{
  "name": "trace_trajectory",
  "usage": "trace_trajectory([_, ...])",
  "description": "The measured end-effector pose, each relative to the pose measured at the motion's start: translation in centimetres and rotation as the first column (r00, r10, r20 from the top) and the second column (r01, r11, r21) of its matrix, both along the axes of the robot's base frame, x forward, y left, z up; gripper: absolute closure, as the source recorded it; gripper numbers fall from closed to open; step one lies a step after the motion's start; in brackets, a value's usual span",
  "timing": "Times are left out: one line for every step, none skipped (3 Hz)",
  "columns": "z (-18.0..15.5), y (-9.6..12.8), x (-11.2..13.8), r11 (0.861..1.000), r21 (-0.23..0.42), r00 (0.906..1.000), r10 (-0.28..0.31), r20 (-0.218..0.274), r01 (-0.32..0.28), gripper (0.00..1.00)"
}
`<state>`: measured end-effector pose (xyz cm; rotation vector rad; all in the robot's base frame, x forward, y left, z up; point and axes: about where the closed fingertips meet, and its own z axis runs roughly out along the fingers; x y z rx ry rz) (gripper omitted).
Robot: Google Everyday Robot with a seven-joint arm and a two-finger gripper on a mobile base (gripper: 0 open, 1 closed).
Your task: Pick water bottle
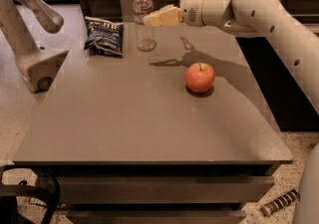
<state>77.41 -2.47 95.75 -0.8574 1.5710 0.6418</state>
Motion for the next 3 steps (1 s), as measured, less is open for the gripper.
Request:
trace_trajectory([-0.9,1.9,1.7,0.999,0.045,0.9998,0.018,0.005,-0.018,0.0])
trace_trajectory([-2.1,4.4,3.2,0.995,0.094,0.9989,0.045,0.01,-0.046,0.0])
trace_trajectory([-3.4,6.6,3.8,0.991,0.111,0.9976,0.069,0.009,-0.069,0.23])
